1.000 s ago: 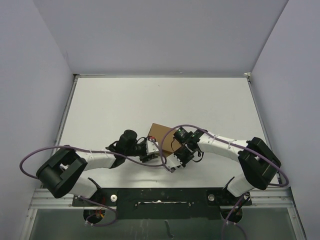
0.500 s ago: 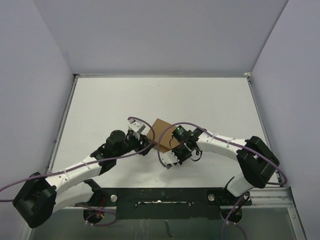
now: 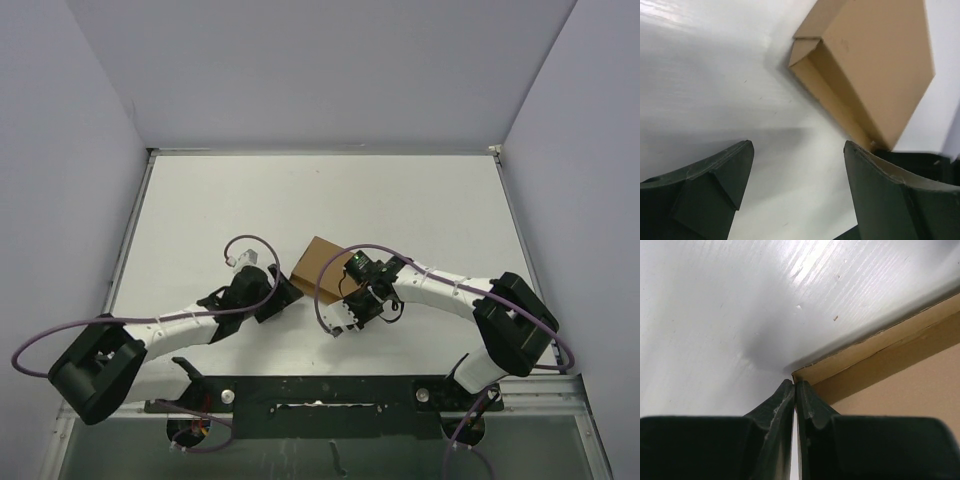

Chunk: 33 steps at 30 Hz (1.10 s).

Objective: Fold the paper box

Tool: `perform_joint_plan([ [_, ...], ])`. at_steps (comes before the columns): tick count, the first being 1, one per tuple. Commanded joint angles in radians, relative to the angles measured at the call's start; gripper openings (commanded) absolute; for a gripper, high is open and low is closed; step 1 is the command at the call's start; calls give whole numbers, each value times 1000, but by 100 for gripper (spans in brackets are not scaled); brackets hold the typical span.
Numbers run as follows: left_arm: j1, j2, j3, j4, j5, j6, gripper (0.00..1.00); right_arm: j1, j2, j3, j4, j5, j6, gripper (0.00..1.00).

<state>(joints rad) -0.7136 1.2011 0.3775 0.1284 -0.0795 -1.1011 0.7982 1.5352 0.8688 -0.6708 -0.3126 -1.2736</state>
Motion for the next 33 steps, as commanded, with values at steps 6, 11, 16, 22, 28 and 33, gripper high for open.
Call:
perform_joint_plan([
  [6, 3, 222, 150, 45, -100, -266, 79, 6, 8, 35, 28, 8, 11, 6],
  [11, 1, 306, 232, -78, -122, -344, 77, 10, 12, 36, 30, 10, 10, 6],
  [16, 0, 364, 306, -179, -139, -378, 66, 14, 15, 38, 31, 10, 9, 6],
  [22, 1, 390, 311, -181, -140, -369, 54, 24, 19, 41, 36, 9, 11, 6],
  [28, 18, 428, 317, -164, -134, -318, 42, 48, 32, 42, 51, 35, 2, 6],
  [33, 29, 453, 321, -145, -118, -282, 38, 51, 24, 49, 61, 43, -2, 6],
])
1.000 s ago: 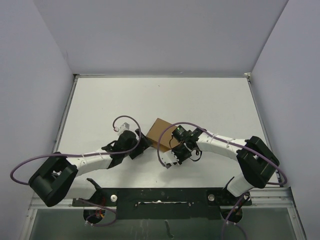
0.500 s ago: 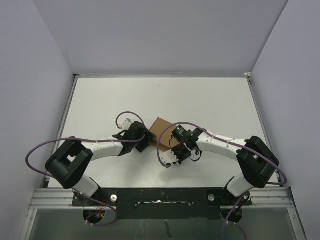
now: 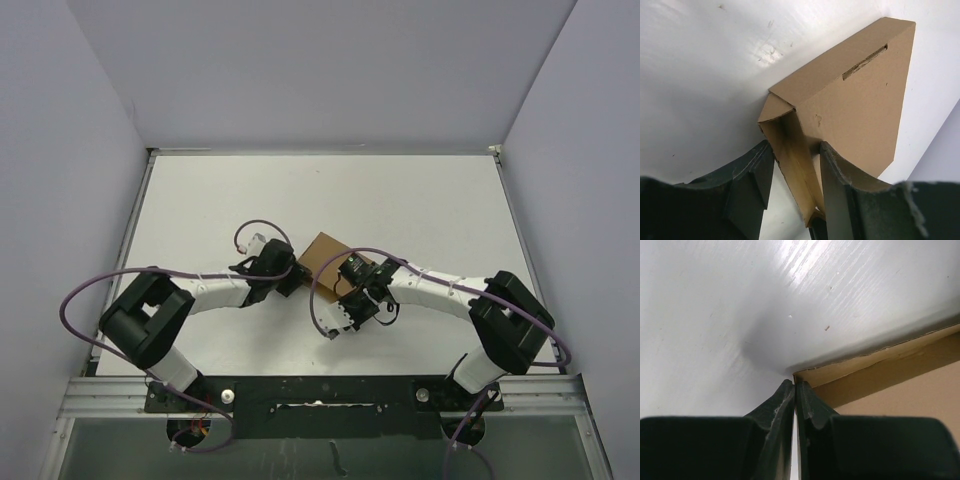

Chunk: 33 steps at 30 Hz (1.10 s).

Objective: Fold the paper box

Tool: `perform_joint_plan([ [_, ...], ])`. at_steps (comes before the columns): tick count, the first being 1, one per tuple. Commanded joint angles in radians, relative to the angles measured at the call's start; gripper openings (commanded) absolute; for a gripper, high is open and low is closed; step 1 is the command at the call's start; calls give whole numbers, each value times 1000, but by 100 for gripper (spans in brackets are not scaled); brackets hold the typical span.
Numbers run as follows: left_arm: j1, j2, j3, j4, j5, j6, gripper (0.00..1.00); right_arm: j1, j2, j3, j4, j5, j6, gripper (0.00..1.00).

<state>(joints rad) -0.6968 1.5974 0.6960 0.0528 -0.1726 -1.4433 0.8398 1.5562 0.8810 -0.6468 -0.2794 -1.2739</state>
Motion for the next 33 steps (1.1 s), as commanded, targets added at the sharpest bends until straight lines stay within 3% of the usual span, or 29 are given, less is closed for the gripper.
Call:
perform_joint_plan([
  [1, 14, 58, 4, -69, -24, 70, 37, 10, 0, 38, 39, 11, -3, 6],
  [15, 51, 89, 57, -100, 41, 231, 33, 74, 25, 92, 17, 104, -25, 6],
  [33, 68, 120, 80, -109, 74, 291, 32, 131, 144, 238, -131, 89, -44, 6],
])
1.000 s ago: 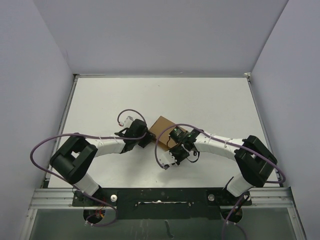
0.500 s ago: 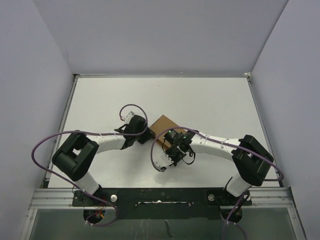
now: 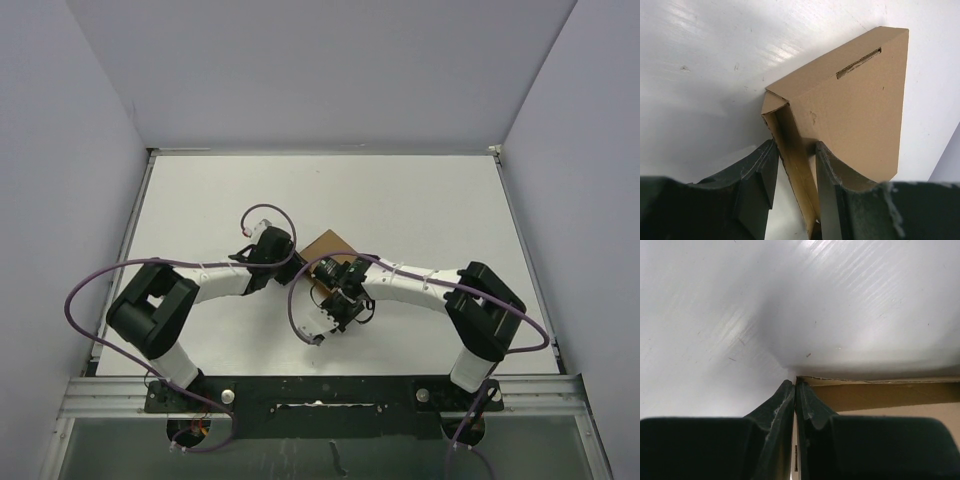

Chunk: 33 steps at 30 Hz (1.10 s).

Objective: Fold the paper box

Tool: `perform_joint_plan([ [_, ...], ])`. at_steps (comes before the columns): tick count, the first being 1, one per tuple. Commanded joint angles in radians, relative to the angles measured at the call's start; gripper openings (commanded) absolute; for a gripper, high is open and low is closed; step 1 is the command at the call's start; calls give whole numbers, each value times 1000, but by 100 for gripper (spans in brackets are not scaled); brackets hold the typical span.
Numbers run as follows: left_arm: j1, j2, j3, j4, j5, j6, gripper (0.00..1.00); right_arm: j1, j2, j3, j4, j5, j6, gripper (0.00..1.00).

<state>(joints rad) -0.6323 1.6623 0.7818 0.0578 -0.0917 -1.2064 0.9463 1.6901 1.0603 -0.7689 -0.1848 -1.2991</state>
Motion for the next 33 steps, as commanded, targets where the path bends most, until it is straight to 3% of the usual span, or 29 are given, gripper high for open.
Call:
perform_joint_plan([
  [1, 5, 55, -5, -113, -4, 56, 31, 28, 19, 66, -16, -5, -19, 6],
  [33, 22, 92, -16, -100, 38, 79, 31, 75, 183, 233, -170, -24, -29, 6],
])
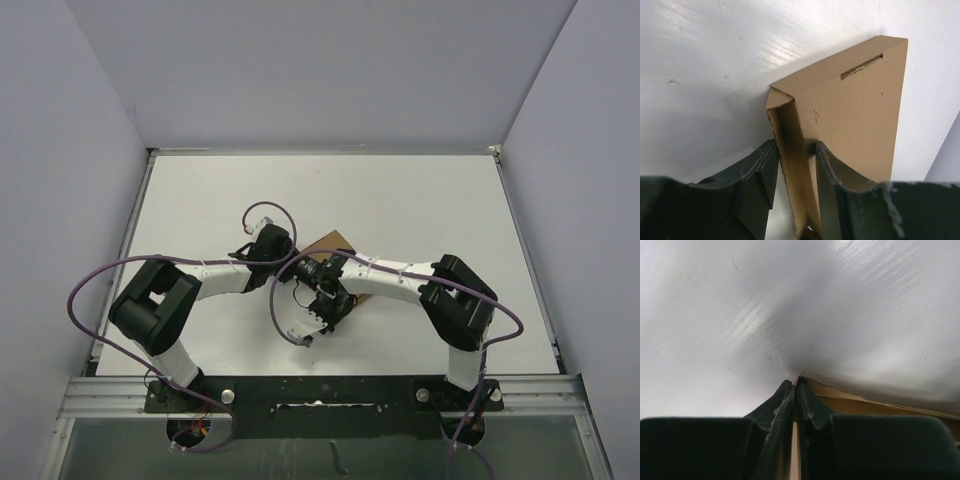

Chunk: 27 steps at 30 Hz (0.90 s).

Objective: Fold the paper box

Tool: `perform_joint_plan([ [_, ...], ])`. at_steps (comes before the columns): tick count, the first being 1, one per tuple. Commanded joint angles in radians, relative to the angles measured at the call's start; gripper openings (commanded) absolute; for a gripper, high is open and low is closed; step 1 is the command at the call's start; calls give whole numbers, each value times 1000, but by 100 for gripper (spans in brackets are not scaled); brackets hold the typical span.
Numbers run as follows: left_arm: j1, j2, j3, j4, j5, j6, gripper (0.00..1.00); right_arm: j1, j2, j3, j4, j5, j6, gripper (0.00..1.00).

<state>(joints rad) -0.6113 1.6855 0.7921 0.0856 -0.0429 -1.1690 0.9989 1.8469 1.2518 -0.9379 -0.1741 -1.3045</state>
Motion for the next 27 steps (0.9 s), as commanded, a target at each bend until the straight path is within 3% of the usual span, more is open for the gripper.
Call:
perform_joint_plan([
  [1, 1, 70, -27, -126, -9, 42, 31, 23, 31, 45, -5, -35, -24, 6],
  [27, 10, 80, -46, -98, 11, 46, 31, 30, 48, 78, -32, -8, -16, 6],
])
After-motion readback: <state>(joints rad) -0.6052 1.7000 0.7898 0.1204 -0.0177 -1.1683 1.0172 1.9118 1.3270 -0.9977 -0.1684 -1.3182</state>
